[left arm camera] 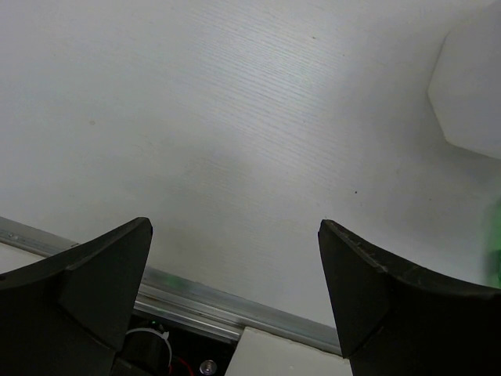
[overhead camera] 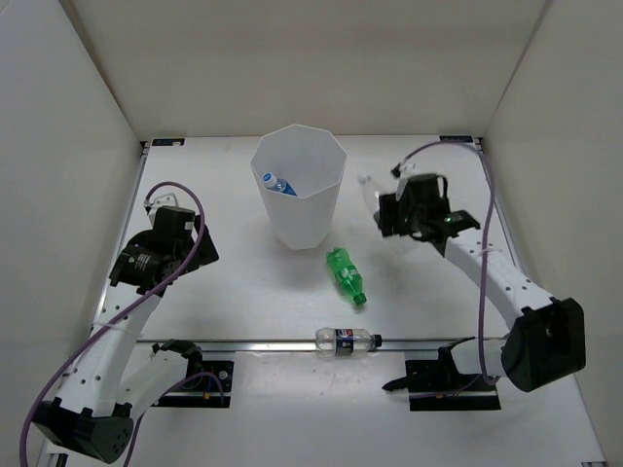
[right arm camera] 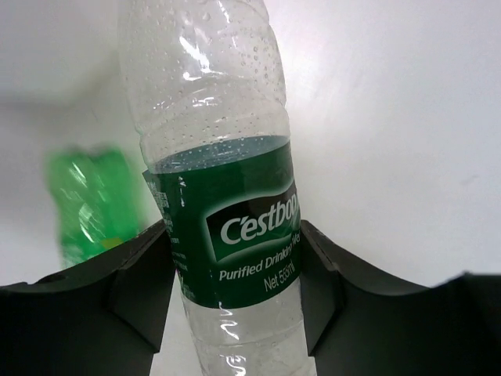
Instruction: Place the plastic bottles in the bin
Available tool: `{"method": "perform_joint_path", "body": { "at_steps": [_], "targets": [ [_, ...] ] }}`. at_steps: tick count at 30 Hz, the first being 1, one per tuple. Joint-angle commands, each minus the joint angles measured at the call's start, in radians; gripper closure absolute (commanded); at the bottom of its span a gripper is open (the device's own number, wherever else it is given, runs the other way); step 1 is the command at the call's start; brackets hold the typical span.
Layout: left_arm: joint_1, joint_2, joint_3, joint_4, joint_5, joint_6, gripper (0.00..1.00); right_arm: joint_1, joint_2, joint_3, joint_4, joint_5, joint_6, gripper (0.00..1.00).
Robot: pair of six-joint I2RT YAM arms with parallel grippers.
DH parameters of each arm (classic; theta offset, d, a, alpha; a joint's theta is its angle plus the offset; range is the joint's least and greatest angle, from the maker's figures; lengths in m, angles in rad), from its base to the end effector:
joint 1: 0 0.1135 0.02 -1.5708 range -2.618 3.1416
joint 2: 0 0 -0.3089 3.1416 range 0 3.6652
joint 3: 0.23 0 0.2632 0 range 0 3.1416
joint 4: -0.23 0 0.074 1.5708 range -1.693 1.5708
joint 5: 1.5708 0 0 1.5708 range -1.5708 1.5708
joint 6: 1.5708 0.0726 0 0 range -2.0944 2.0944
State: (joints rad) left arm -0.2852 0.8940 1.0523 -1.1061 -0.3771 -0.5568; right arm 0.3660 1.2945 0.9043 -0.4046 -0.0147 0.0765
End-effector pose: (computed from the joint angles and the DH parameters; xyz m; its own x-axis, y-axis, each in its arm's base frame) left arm 0.1541 -0.0173 0.3390 -0.6909 -0.3094 -0.6534 -0.3648 0.9295 -0.0545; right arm 0.2781 0.1077 0.2641 -0.6926 -0.1836 -0.6976 -0.3154 0.9468 0.0640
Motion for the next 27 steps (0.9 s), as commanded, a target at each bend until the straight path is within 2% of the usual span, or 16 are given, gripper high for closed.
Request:
{"method": "perform_joint_path", "body": {
  "at_steps": [1,3,6,8,11,14,16,19,22,24,27],
  "targets": [
    [0.0,-0.02,-0.044,0.026,0.024,0.006,0.01,-0.038,-0.087,0.302,0.007,-0.01,-0.03,0.58],
    [0.003,-0.026,-0.063,0.029,0.038,0.009,0.01,0.022,-0.055,0.455,-0.014,0.048,-0.05,0.61],
    [-0.005,-0.035,-0.094,0.037,0.076,0.014,0.01,0.152,0.038,0.649,0.016,0.082,-0.142,0.58],
    [-0.015,-0.038,-0.109,0.049,0.089,0.008,0.01,0.233,0.112,0.755,0.044,0.042,-0.147,0.59],
    [-0.02,-0.041,-0.13,0.06,0.115,0.003,0.01,0.277,0.238,0.849,0.091,-0.057,-0.103,0.59],
    [-0.026,-0.037,-0.153,0.072,0.136,0.008,0.01,0.304,0.345,0.904,0.157,-0.097,-0.049,0.56],
    [-0.028,-0.038,-0.161,0.069,0.126,0.008,0.01,0.312,0.379,0.936,0.17,-0.108,-0.02,0.49],
    [-0.025,-0.046,-0.155,0.058,0.126,0.018,0.01,0.312,0.411,0.976,0.173,-0.154,0.003,0.28],
    [-0.028,-0.052,-0.146,0.049,0.116,0.026,0.01,0.326,0.42,1.015,0.142,-0.133,-0.018,0.14],
    [-0.026,-0.058,-0.147,0.054,0.127,0.029,0.01,0.346,0.396,1.009,0.144,-0.1,-0.041,0.07],
    [-0.031,-0.052,-0.149,0.06,0.144,0.031,0.01,0.341,0.352,0.995,0.121,-0.1,-0.044,0.04]
  ]
}}
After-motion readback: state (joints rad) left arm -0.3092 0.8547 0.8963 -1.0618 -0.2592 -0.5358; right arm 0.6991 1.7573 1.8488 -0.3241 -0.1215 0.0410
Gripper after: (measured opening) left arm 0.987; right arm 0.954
